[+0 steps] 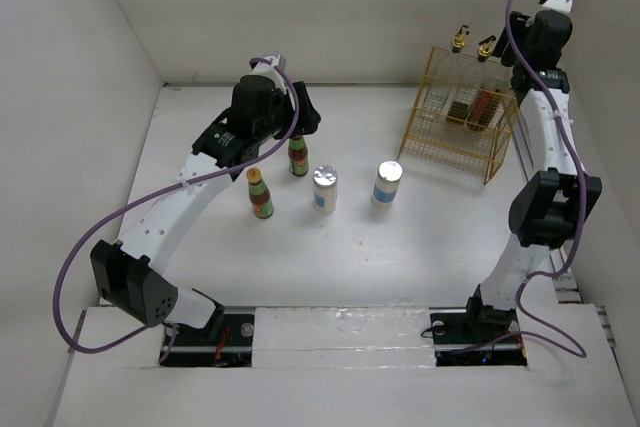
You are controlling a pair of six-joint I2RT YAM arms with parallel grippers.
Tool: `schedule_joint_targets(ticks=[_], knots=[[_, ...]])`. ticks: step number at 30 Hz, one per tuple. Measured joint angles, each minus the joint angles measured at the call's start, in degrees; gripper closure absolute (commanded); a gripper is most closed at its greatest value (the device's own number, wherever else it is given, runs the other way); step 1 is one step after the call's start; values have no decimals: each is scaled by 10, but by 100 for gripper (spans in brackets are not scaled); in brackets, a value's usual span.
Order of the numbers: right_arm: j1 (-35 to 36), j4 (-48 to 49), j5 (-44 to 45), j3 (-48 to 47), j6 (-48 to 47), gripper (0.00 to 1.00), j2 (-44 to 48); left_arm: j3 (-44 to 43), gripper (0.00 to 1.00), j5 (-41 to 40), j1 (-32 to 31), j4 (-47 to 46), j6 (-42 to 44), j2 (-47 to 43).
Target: Organize the condiment bottles
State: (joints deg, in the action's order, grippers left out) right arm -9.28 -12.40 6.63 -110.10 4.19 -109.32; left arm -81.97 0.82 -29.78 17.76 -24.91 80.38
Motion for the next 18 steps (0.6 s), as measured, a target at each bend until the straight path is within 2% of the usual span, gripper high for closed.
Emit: schedule_joint_targets(ticks=[1,4,7,10,11,12,15,18], knots=[[4,0,0,1,5,51,16,0,32,0,0,0,0,0],[38,10,-7,45,12,96,90,-1,33,-3,0,1,1,0],[130,30,-18,126,18,99,188,-7,39,-14,0,5,4,0],[248,49,-48,182,14,78,233,-16,48,-46,0,14,-1,0],[289,53,-59,197,10,59,236,-19,50,-66,0,21,-9,0],[322,55,-68,211,9,50,236,-22,50,-91,0,30,-20,-2],[389,51,-108,248,-3,29,215,-22,45,-157,23,60,-63,-18],[419,52,-151,252,-14,18,164,-22,42,-214,54,89,-97,-49]])
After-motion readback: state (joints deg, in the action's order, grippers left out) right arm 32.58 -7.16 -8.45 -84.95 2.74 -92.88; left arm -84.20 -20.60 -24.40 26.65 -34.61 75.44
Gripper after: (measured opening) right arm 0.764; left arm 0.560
